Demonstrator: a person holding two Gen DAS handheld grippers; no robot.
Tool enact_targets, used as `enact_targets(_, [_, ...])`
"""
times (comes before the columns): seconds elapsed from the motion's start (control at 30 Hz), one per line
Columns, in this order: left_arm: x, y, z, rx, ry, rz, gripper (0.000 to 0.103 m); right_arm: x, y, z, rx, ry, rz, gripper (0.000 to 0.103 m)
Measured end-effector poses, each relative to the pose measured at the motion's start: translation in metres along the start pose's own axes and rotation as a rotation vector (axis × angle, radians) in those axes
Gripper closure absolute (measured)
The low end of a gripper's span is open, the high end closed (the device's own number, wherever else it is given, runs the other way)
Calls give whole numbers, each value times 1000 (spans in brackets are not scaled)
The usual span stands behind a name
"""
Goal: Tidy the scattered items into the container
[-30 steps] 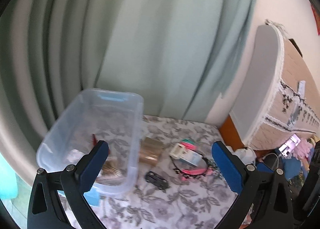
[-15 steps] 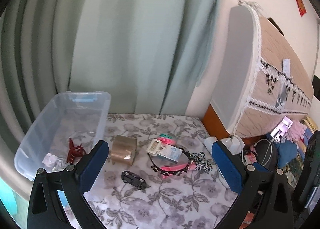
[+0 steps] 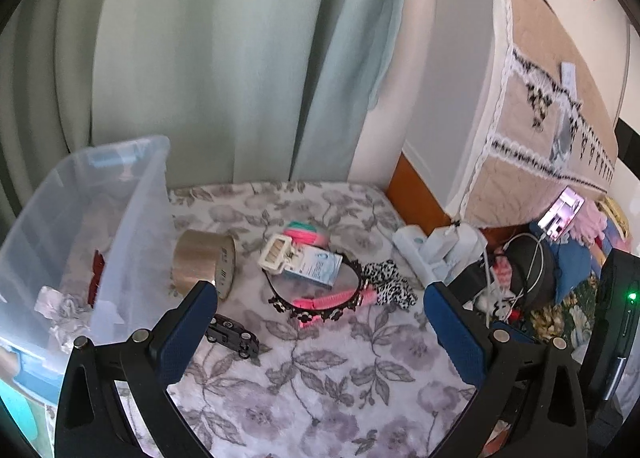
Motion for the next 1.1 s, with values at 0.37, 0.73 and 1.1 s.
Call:
enact_targets(0.37, [-16, 58, -24, 15, 103, 108, 0, -14, 34, -26, -46, 15, 103, 0])
enact_targets(0.73, [-27, 123, -14, 56, 34, 280, 1, -12, 63, -45, -79, 44, 134, 21])
enact_targets(1.1, [-39, 177, 2, 110, -48, 419, 30, -6, 94, -56, -101, 74, 133, 41])
Point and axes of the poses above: each gripper's, at about its wrist camera, not at the fingertips, and y roughly the way its jaws point, z to its left, x to its top, the point moved 5 cm from there along y, roughly the way its jaws point, and after that the axes turned 15 degrees about x, right-handed, at the moved point
